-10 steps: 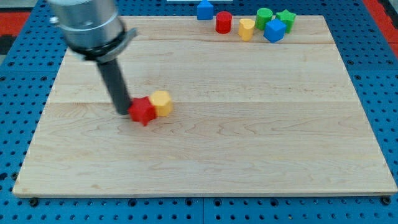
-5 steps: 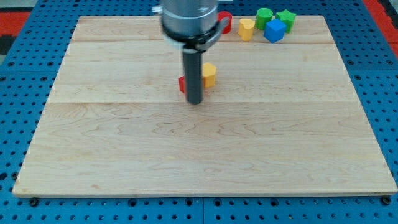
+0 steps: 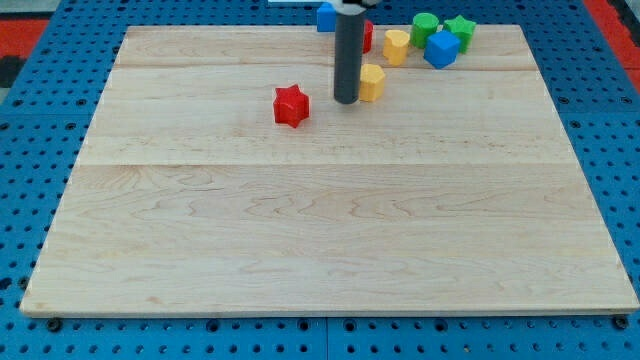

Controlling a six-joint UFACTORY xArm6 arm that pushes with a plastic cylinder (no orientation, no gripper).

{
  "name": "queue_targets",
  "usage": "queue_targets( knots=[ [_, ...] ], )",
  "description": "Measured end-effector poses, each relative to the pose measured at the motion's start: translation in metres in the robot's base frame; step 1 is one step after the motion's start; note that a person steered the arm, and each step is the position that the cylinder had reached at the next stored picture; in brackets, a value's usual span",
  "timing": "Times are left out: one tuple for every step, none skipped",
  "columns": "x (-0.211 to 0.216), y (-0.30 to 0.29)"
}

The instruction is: Push the yellow hexagon and red star towards the group of blocks

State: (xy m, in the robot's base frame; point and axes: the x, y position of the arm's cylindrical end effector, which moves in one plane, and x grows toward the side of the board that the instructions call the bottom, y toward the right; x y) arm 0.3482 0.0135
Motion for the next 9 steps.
queue_targets(
  knots=[
    [0.016, 0.023],
    [-0.040, 0.024],
    [-0.021, 0.010],
    [0.070, -0.020],
    [0.055, -0.110],
    [-0.017, -0.038],
    [-0.037, 0.018],
    [0.019, -0.028],
    [0.026, -0.041]
  ],
)
